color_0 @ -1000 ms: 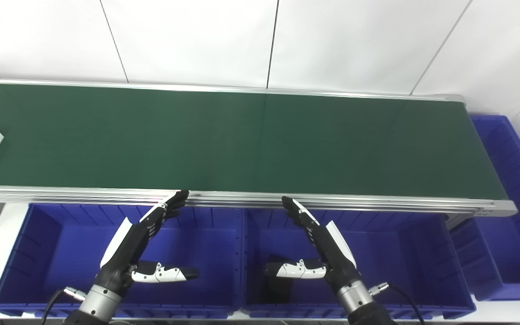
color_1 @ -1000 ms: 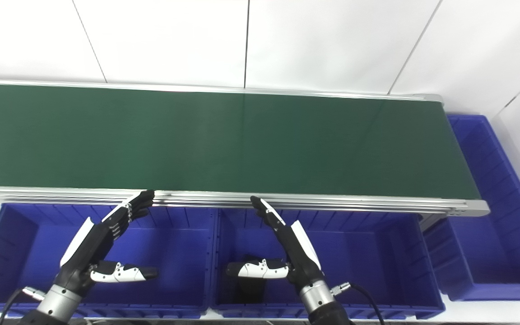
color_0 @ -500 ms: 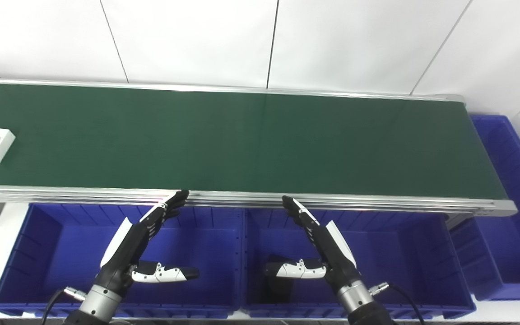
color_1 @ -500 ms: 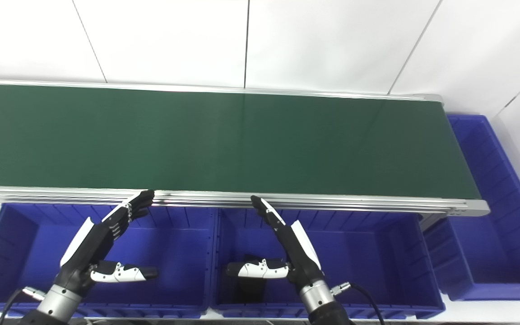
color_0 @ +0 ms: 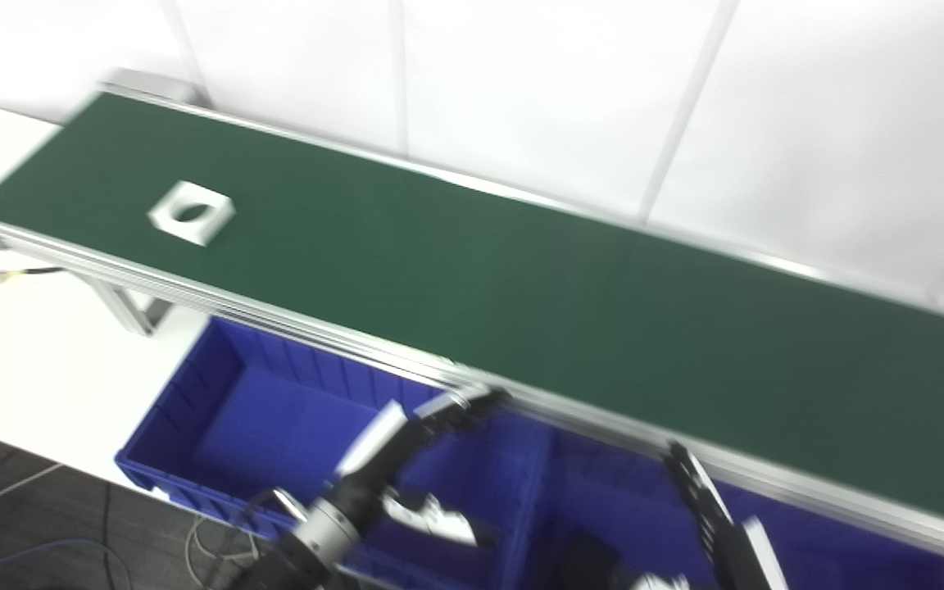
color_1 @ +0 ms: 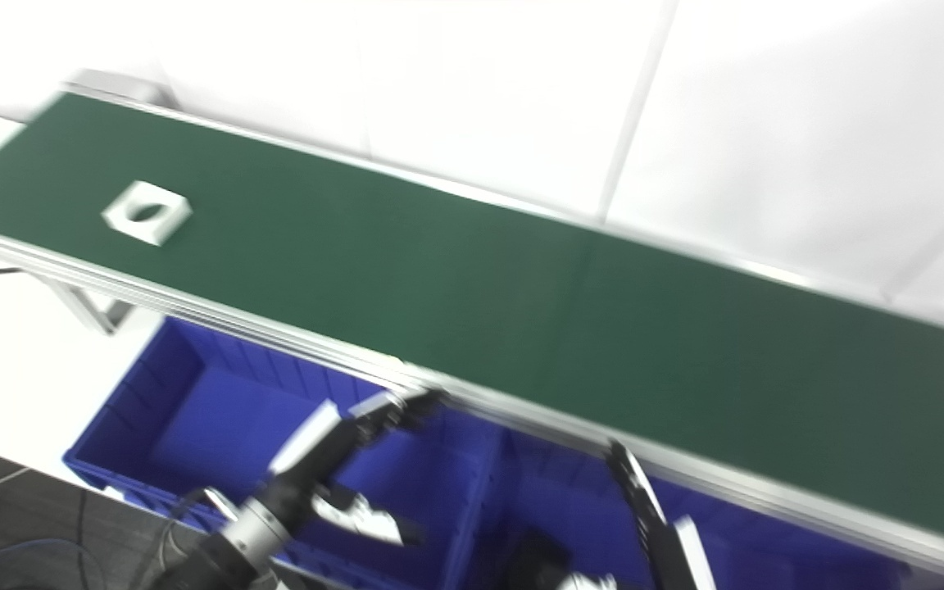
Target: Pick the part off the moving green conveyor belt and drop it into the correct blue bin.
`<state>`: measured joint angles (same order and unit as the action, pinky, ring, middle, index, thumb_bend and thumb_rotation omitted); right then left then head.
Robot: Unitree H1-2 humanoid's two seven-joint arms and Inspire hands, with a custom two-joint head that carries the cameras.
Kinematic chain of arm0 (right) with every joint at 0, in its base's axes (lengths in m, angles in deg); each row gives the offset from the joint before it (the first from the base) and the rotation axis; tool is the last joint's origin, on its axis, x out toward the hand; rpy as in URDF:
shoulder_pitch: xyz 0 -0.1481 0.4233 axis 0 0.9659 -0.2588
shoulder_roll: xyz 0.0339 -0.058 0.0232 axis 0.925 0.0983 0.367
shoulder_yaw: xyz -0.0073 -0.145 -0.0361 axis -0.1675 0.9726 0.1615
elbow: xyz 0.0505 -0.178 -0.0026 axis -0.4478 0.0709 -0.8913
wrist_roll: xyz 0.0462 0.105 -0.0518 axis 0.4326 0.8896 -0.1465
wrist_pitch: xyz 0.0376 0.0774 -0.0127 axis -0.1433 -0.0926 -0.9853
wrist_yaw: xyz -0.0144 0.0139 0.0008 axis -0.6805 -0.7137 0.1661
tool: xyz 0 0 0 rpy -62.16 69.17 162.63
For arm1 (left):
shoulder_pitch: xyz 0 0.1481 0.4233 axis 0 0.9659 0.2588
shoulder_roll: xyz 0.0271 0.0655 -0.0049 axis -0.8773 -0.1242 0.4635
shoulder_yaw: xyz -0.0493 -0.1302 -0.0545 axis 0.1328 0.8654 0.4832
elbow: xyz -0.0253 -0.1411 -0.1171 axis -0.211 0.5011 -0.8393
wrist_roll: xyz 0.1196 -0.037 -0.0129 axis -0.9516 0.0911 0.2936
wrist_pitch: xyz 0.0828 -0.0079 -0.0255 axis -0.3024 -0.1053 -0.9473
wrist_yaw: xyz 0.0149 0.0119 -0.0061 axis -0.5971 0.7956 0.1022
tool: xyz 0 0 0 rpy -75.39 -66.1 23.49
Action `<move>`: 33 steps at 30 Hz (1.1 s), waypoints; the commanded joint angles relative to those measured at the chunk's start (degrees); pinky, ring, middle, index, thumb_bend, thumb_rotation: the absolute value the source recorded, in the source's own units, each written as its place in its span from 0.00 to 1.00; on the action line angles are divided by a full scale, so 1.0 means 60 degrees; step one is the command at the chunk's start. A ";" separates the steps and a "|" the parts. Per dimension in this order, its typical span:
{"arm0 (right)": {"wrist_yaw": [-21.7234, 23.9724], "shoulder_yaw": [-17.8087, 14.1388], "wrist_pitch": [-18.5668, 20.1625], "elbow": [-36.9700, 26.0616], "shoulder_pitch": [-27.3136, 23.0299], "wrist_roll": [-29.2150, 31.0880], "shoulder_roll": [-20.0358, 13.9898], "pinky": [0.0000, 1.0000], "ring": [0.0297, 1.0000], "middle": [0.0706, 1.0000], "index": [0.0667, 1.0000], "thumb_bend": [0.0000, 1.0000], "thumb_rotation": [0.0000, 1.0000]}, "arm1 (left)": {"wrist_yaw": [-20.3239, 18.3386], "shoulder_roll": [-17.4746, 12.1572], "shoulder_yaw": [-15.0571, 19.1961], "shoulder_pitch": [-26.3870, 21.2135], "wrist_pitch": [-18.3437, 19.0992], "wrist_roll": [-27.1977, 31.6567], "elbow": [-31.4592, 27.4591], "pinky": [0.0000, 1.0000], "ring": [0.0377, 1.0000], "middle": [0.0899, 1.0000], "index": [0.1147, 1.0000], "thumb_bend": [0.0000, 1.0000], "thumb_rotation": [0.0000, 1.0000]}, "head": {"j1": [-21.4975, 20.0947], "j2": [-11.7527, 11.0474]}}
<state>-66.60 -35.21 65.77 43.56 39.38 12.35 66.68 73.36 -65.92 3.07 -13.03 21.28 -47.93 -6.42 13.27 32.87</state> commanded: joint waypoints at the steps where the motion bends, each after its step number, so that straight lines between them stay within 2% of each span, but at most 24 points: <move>1: 0.0025 -0.0048 -0.0618 -0.0255 -0.0016 0.0014 -0.0015 0.99 0.97 0.94 0.97 0.97 0.27 | 0.0229 -0.0001 0.0005 -0.0013 -0.0359 -0.0075 -0.0131 0.81 0.86 0.88 0.86 0.92 0.31 | -0.0062 -0.0160; 5: 0.0019 -0.0063 -0.0674 -0.0168 0.0028 -0.0021 -0.0021 0.99 0.97 0.94 0.97 0.97 0.25 | 0.0276 0.0004 -0.0021 -0.0037 -0.0426 -0.0082 0.0018 0.82 0.86 0.88 0.85 0.95 0.29 | -0.0204 -0.0408; 10: 0.0005 -0.0035 -0.0822 0.0007 0.0049 -0.0080 -0.0005 0.96 0.96 0.93 0.96 0.96 0.22 | 0.0410 -0.0029 -0.0012 -0.0074 -0.0691 -0.0223 0.0321 0.81 0.86 0.87 0.85 0.96 0.30 | -0.0492 -0.1012; 13: 0.0008 -0.0026 -0.0830 0.0081 0.0060 -0.0089 0.0031 0.96 0.96 0.93 0.95 0.97 0.21 | 0.0441 -0.0052 -0.0018 -0.0090 -0.0725 -0.0193 0.0440 0.80 0.85 0.87 0.84 0.97 0.30 | -0.0524 -0.1163; 14: -0.0008 -0.0023 -0.0849 0.0132 0.0058 -0.0112 0.0048 0.96 0.96 0.93 0.95 0.97 0.21 | 0.0438 -0.0061 -0.0016 -0.0106 -0.0760 -0.0179 0.0509 0.80 0.85 0.87 0.84 0.97 0.30 | -0.0527 -0.1380; 17: -0.0006 -0.0033 -0.0884 0.0262 0.0028 -0.0053 0.0090 0.96 0.96 0.93 0.95 0.98 0.19 | 0.0447 -0.0073 -0.0019 -0.0144 -0.0780 -0.0243 0.0634 0.80 0.85 0.86 0.83 0.97 0.30 | -0.0402 -0.1623; 21: 0.0037 -0.0038 -0.0875 0.0370 -0.0016 -0.0017 0.0102 0.98 0.97 0.94 0.96 0.98 0.18 | 0.0447 -0.0079 -0.0039 -0.0214 -0.0853 -0.0234 0.0806 0.80 0.85 0.86 0.82 0.96 0.29 | -0.0340 -0.1778; 33: 0.0092 -0.0047 -0.0912 0.0507 -0.0089 0.0088 0.0110 1.00 0.97 0.94 0.96 0.97 0.14 | 0.0566 -0.0084 -0.0084 -0.0341 -0.0978 -0.0278 0.1067 0.78 0.84 0.85 0.81 0.96 0.29 | -0.0347 -0.1813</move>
<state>-66.24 -35.16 63.16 47.68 39.25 12.42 67.22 75.51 -66.35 2.88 -14.22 17.97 -49.55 0.90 11.16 21.97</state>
